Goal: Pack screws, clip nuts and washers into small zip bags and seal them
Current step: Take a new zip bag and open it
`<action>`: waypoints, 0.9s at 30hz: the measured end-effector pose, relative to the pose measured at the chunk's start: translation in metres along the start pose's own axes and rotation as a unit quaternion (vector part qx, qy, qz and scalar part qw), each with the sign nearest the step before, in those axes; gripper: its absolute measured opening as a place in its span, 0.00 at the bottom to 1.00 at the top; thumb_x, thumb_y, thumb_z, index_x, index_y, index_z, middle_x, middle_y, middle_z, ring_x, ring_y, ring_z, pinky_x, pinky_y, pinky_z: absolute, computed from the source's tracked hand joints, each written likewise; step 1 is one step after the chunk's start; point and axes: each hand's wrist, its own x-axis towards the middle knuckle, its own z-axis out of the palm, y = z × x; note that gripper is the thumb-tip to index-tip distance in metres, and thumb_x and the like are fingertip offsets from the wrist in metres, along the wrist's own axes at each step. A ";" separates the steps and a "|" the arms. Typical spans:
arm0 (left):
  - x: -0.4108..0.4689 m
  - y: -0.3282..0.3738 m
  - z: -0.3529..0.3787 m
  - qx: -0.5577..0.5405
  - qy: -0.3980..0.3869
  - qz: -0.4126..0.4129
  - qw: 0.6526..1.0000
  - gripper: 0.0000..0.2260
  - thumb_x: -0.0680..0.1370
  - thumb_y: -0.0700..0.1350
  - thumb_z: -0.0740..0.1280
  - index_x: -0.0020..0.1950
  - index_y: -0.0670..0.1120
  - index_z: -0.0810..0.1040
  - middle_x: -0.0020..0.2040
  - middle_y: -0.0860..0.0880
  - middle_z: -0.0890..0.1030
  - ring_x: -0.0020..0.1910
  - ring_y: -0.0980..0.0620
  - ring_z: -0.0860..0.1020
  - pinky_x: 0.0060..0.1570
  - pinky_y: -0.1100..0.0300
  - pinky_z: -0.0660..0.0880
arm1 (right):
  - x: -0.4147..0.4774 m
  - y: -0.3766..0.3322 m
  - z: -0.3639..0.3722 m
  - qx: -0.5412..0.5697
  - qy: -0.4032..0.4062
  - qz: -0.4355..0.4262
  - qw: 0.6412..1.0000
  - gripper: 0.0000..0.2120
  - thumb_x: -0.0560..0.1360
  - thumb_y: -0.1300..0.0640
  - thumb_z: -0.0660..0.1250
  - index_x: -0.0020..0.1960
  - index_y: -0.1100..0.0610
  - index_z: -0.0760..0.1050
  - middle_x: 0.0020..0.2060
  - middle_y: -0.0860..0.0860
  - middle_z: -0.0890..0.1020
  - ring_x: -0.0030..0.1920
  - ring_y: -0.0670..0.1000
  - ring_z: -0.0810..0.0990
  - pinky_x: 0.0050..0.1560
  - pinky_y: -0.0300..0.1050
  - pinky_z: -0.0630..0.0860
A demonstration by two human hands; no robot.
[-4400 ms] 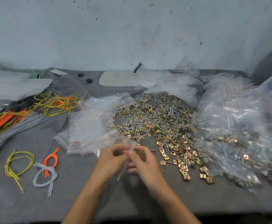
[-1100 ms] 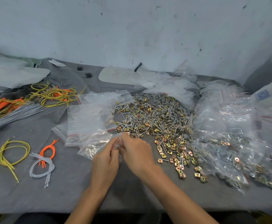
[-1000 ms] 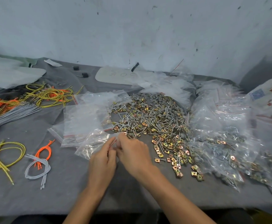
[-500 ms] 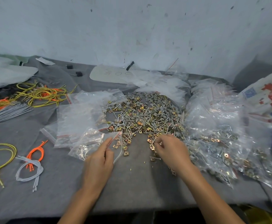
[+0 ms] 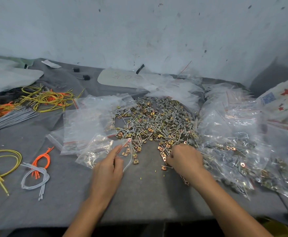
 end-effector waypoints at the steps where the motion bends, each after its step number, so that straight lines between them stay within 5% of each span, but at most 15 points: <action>1: 0.000 0.000 0.000 0.000 0.001 0.000 1.000 0.21 0.76 0.47 0.58 0.67 0.53 0.79 0.35 0.69 0.76 0.36 0.68 0.75 0.36 0.66 0.64 | 0.001 0.001 -0.001 0.010 -0.012 -0.001 1.000 0.11 0.75 0.52 0.63 0.37 0.54 0.68 0.39 0.52 0.76 0.44 0.58 0.78 0.37 0.46 0.68; 4: 0.001 0.000 0.001 -0.001 0.004 0.000 1.000 0.21 0.76 0.47 0.58 0.67 0.54 0.79 0.35 0.69 0.77 0.36 0.67 0.75 0.36 0.65 0.64 | 0.000 0.004 -0.006 0.042 -0.029 -0.003 0.999 0.13 0.74 0.52 0.63 0.34 0.54 0.64 0.35 0.50 0.72 0.41 0.57 0.76 0.34 0.46 0.66; 9: -0.001 0.000 0.002 0.008 0.003 0.007 1.000 0.21 0.76 0.49 0.57 0.68 0.58 0.74 0.37 0.70 0.76 0.35 0.65 0.75 0.35 0.63 0.63 | -0.016 -0.006 -0.017 0.145 0.033 -0.043 0.988 0.05 0.74 0.51 0.64 0.42 0.51 0.73 0.40 0.47 0.80 0.44 0.53 0.79 0.44 0.49 0.74; 15: 0.000 -0.002 0.002 0.017 -0.006 0.032 0.999 0.22 0.76 0.53 0.54 0.69 0.68 0.65 0.37 0.55 0.81 0.36 0.53 0.77 0.37 0.56 0.71 | -0.029 -0.075 -0.026 0.255 -0.044 -0.108 0.960 0.07 0.71 0.45 0.65 0.41 0.48 0.77 0.35 0.45 0.82 0.42 0.50 0.81 0.43 0.46 0.77; 21: 0.001 -0.007 0.002 0.012 0.011 0.028 0.999 0.23 0.76 0.55 0.53 0.68 0.58 0.75 0.49 0.51 0.85 0.46 0.47 0.81 0.41 0.58 0.69 | -0.011 -0.113 -0.019 0.194 -0.047 -0.093 0.975 0.13 0.73 0.45 0.62 0.43 0.53 0.79 0.42 0.54 0.83 0.49 0.63 0.80 0.42 0.50 0.72; 24: 0.000 -0.007 0.004 0.026 0.007 0.040 0.999 0.23 0.77 0.55 0.53 0.68 0.54 0.77 0.56 0.53 0.85 0.52 0.49 0.81 0.45 0.61 0.69 | -0.013 -0.111 -0.013 0.217 -0.019 -0.103 0.971 0.13 0.77 0.44 0.62 0.49 0.51 0.79 0.45 0.51 0.85 0.51 0.61 0.81 0.46 0.51 0.75; 27: 0.000 -0.007 0.004 0.023 0.008 0.035 0.999 0.22 0.76 0.53 0.54 0.68 0.57 0.74 0.52 0.56 0.85 0.46 0.53 0.80 0.41 0.63 0.66 | -0.017 -0.086 -0.011 0.294 0.025 -0.077 0.952 0.10 0.77 0.44 0.64 0.49 0.48 0.80 0.42 0.45 0.84 0.46 0.52 0.82 0.45 0.48 0.77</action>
